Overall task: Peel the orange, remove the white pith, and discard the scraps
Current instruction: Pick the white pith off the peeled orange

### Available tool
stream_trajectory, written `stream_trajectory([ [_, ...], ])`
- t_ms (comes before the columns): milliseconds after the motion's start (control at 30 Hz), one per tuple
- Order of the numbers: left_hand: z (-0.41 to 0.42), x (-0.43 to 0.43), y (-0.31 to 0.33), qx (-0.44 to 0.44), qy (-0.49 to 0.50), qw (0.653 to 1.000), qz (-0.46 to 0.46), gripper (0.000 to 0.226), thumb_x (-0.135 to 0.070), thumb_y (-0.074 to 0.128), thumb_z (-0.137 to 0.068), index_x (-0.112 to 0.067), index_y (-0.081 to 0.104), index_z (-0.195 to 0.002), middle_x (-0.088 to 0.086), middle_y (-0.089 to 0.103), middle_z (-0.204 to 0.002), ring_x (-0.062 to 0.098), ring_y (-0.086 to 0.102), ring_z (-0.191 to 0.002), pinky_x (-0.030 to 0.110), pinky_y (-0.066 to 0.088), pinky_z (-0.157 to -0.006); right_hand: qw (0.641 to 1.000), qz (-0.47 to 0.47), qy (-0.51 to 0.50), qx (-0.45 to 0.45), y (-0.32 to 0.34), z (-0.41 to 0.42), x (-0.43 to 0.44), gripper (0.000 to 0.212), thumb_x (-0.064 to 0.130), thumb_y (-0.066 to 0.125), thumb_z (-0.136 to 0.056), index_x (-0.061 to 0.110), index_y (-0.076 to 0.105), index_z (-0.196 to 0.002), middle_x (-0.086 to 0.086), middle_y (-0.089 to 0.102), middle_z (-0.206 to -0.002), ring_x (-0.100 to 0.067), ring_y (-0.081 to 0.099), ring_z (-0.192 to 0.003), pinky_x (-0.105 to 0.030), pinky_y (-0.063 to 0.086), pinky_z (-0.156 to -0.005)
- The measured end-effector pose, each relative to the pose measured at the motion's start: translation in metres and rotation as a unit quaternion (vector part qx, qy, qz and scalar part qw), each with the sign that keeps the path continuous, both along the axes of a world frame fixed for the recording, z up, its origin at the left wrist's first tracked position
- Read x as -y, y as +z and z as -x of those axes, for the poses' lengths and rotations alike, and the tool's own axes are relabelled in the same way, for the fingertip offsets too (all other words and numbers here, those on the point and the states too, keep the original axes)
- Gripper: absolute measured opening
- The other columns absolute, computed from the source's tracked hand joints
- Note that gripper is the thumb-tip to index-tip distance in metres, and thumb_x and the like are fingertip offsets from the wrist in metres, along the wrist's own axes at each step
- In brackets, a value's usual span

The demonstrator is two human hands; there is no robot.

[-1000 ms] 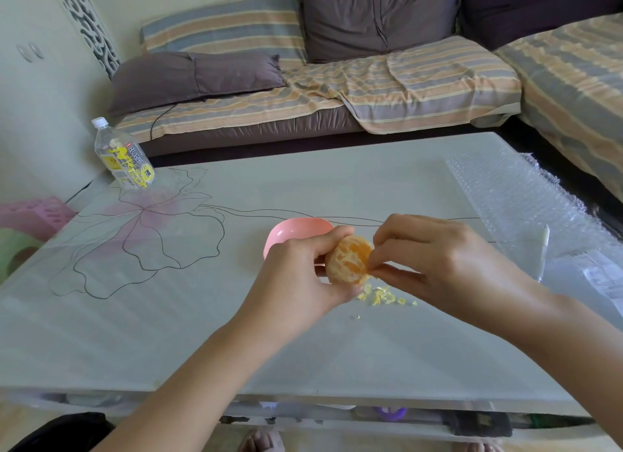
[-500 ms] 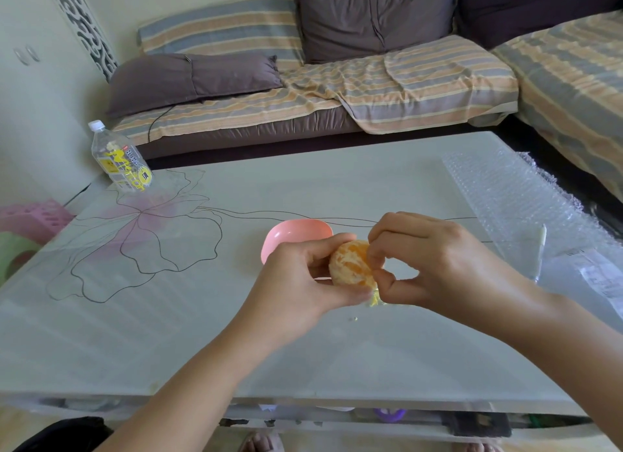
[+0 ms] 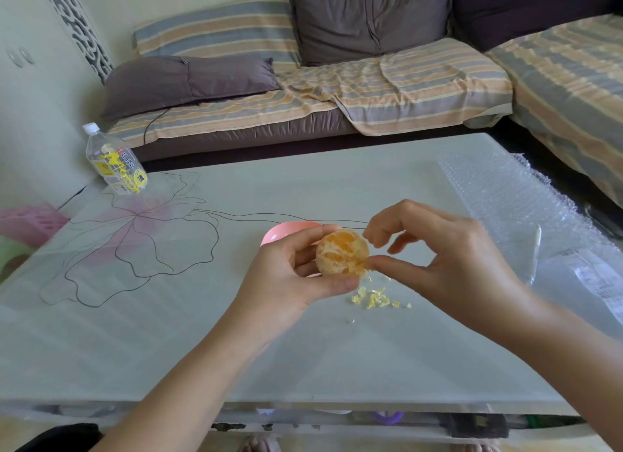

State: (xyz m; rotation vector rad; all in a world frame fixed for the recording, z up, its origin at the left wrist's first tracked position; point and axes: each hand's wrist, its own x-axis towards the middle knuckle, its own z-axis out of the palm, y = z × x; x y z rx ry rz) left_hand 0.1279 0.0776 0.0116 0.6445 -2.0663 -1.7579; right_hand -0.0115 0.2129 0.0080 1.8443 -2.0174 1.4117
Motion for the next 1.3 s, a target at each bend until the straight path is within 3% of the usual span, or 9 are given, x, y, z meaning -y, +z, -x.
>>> stream_trajectory([
  [100,0.000,-0.002,0.001,-0.009,-0.001,1.000,0.030,0.054,0.005,0.081,-0.064,-0.015,0.067,-0.112,0.006,0.072,-0.104,0.016,0.070,-0.091,0.017,0.052,-0.076,1.000,0.009,-0.004,-0.021,0.000,-0.004,0.002,0.013,0.019,0.069,-0.078,0.019,0.058,-0.085,0.015,0.056,-0.080,-0.007,0.057,-0.076,-0.006,0.040,-0.064],
  [233,0.001,-0.007,0.004,-0.022,0.009,0.997,0.076,0.049,0.005,0.082,-0.063,-0.019,0.070,-0.104,0.009,0.070,-0.102,0.016,0.070,-0.087,0.012,0.050,-0.073,0.998,0.033,0.002,-0.046,0.001,-0.007,0.004,0.033,0.009,0.067,-0.080,0.027,0.040,-0.077,0.004,0.064,-0.082,-0.011,0.059,-0.076,-0.006,0.039,-0.065],
  [433,0.000,-0.012,0.006,-0.034,0.026,0.995,0.088,0.050,0.004,0.082,-0.064,-0.029,0.070,-0.099,0.005,0.071,-0.102,0.012,0.070,-0.086,0.012,0.050,-0.075,0.998,0.026,0.000,-0.052,0.002,-0.007,0.004,0.039,-0.003,0.072,-0.076,0.018,0.040,-0.068,0.003,0.062,-0.078,-0.016,0.056,-0.069,-0.003,0.032,-0.057],
  [667,-0.001,-0.016,0.010,-0.032,0.034,0.994,0.098,0.052,0.001,0.083,-0.064,-0.037,0.068,-0.097,-0.002,0.073,-0.097,0.008,0.070,-0.085,0.009,0.049,-0.074,0.997,0.045,0.015,-0.057,0.005,-0.008,0.003,0.055,-0.004,0.071,-0.076,0.035,0.032,-0.070,0.004,0.060,-0.074,-0.016,0.055,-0.066,-0.010,0.038,-0.057],
  [767,-0.002,-0.017,0.012,-0.038,0.049,0.992,0.106,0.055,0.000,0.083,-0.064,-0.043,0.066,-0.094,0.000,0.072,-0.098,0.004,0.070,-0.084,0.008,0.049,-0.074,0.995,0.046,0.005,-0.084,0.001,-0.008,0.004,0.046,-0.011,0.068,-0.073,0.024,0.039,-0.066,0.000,0.059,-0.072,-0.022,0.057,-0.065,-0.028,0.045,-0.054],
  [900,-0.001,-0.017,0.014,-0.045,0.059,0.990,0.122,0.055,-0.005,0.085,-0.063,-0.042,0.065,-0.099,0.007,0.069,-0.107,0.006,0.070,-0.087,0.011,0.050,-0.077,0.995,0.063,-0.021,-0.076,0.000,-0.013,0.004,0.030,-0.004,0.064,-0.078,0.020,0.047,-0.074,0.000,0.058,-0.078,-0.021,0.056,-0.068,-0.020,0.042,-0.058],
  [1000,-0.001,-0.017,0.015,-0.056,0.067,0.990,0.110,0.054,-0.005,0.086,-0.062,-0.039,0.067,-0.100,0.009,0.070,-0.105,0.007,0.071,-0.087,0.017,0.054,-0.080,0.990,0.102,-0.052,-0.085,0.002,-0.017,0.005,0.015,0.001,0.066,-0.080,0.007,0.054,-0.073,-0.001,0.063,-0.088,-0.013,0.056,-0.077,-0.013,0.042,-0.066],
  [1167,0.000,-0.017,0.016,-0.073,0.075,0.988,0.112,0.052,-0.004,0.086,-0.060,-0.043,0.068,-0.090,0.012,0.070,-0.102,0.007,0.071,-0.082,0.014,0.053,-0.074,0.984,0.128,-0.074,-0.103,0.001,-0.018,0.007,0.018,0.000,0.068,-0.079,0.007,0.054,-0.069,0.000,0.066,-0.086,-0.015,0.058,-0.074,-0.010,0.040,-0.065],
  [1300,-0.002,-0.014,0.012,-0.049,0.082,0.987,0.131,0.057,-0.008,0.087,-0.060,-0.032,0.068,-0.108,0.006,0.071,-0.102,0.004,0.070,-0.084,0.012,0.051,-0.077,0.989,0.106,-0.050,-0.085,0.002,-0.016,0.010,0.030,-0.002,0.066,-0.077,0.019,0.045,-0.074,0.005,0.062,-0.086,-0.011,0.055,-0.077,-0.011,0.040,-0.063],
])
